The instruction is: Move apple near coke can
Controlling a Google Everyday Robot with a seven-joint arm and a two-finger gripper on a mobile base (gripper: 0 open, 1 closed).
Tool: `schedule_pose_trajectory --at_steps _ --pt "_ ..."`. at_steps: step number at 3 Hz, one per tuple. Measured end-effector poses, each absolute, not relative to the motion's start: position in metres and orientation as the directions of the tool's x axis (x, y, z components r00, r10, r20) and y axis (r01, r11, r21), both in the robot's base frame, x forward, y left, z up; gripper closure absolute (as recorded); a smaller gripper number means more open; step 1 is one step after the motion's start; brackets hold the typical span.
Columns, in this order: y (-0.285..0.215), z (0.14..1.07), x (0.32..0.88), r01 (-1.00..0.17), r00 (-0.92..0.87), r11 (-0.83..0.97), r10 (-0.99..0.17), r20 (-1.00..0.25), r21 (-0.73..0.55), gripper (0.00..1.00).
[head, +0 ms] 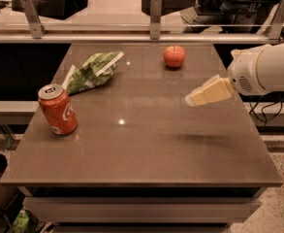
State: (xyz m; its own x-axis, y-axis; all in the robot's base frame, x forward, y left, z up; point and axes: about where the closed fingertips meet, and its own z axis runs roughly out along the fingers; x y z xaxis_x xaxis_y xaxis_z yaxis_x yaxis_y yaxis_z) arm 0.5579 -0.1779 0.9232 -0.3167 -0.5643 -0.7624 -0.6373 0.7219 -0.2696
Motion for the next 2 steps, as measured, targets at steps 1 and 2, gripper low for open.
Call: schedule_pose_trajectory --at_steps 1,2 --pt "-0.174 0.922 0.562 -0.633 -0.324 0.729 -0.554 -0.767 -0.260 0.00" --pt "-0.163 0.916 0.589 -0.647 -0.306 0.731 -0.510 -0.804 -0.217 0.00"
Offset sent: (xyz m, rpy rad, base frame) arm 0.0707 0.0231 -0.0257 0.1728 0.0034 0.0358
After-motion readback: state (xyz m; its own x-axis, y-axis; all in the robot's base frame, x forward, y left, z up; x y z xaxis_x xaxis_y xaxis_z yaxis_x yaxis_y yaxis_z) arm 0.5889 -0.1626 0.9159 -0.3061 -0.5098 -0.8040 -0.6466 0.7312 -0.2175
